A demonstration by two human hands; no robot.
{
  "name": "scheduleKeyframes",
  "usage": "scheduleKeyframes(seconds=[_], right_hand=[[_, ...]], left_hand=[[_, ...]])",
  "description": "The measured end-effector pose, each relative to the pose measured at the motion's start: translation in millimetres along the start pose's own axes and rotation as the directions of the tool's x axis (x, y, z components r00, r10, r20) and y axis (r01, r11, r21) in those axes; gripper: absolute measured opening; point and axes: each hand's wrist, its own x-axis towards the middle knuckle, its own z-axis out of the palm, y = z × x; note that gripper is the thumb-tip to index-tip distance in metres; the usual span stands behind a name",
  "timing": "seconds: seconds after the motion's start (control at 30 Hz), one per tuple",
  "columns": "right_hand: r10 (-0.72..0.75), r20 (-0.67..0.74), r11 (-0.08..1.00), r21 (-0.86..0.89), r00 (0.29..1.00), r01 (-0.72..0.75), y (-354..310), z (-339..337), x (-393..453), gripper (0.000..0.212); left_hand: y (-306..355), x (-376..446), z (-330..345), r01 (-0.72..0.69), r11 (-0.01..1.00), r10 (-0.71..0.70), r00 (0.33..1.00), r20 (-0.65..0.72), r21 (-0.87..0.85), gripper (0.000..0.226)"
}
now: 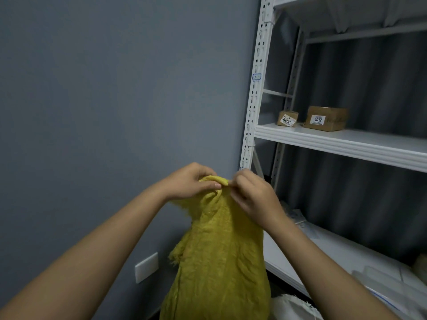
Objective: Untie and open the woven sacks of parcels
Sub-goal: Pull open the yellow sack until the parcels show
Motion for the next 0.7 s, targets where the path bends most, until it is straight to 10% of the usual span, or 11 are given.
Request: scheduleKeyframes(seconds=[0.3,0.43,0.7], right_hand=[[0.105,0.061,0.984,0.136,0.993,-0.113,3.2,0.2,-0.4,0.012],[0.475,0.289,0.596,0.589,0.831,-0.545,-6.5,-1.2,10.6,0.021],[0.456,0.159,0.760,0.442,0.876,-0.476,1.8,-8.3,-1.1,0.013]], left_hand=[[2.8,-1.6,-4.6,0.074,0.991,-0.077,0.997,-0.026,-0.107,0.015],[5.0,1.9,-2.2,-0.042,0.997,0.031,0.987,-0.155,-0.065,0.011],[-2.8,-2.1,5.9,0.128,0.968,-0.117,0.991,0.064,-0.217,0.021]])
